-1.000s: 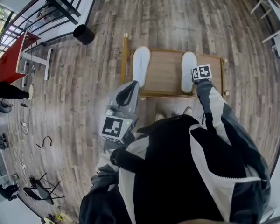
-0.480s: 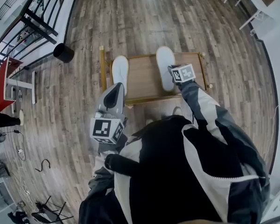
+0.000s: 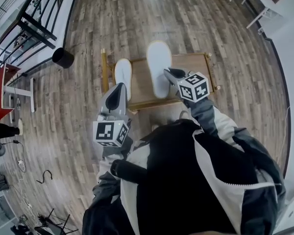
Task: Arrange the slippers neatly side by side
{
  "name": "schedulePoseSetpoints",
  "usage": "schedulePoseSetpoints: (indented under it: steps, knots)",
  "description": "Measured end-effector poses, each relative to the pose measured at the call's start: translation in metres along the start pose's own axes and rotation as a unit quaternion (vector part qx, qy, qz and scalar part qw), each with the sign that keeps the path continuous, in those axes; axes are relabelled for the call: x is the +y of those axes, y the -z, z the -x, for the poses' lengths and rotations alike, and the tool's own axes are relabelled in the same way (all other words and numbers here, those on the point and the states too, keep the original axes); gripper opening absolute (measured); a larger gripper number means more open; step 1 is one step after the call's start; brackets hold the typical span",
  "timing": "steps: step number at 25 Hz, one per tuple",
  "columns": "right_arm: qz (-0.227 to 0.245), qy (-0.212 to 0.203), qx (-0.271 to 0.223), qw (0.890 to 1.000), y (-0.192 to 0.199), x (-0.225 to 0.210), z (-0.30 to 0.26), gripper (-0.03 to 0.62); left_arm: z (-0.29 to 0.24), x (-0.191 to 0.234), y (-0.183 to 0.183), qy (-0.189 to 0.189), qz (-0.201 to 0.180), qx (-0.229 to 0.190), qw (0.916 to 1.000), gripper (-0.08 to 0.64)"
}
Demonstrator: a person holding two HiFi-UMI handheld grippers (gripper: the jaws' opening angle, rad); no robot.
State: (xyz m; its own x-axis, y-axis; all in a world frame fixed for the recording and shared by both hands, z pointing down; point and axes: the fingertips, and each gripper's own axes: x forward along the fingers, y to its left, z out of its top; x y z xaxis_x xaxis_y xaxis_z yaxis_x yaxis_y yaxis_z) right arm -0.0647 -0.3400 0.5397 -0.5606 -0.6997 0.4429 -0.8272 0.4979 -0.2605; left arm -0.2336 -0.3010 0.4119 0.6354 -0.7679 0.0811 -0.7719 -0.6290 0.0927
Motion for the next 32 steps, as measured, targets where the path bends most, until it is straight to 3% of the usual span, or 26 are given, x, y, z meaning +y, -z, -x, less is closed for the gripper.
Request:
schedulePoseSetpoints:
  steps: [8,16,23,32]
  knots:
    - [0.030,-0.044,-0.057,0.997,-0.024,0.072,0.038,0.025,0.007,0.011,0.008,-0.017,0.018,-0.002,0.9997,0.014]
    - [0.050,-0.058,-0.049,0.996,-0.023,0.080,0.024,0.025,0.016,0.025,0.016,-0.033,0.040,0.000,0.9986,0.014]
    - [0.051,-0.051,-0.011,0.997,0.000,0.068,-0.011,0.025,0.023,0.026,0.022,-0.041,0.050,0.007,0.9979,0.014]
    - [0.037,-0.032,0.066,0.997,0.052,0.038,-0.099,0.025,0.042,0.038,0.029,-0.070,0.051,0.016,0.9961,0.014]
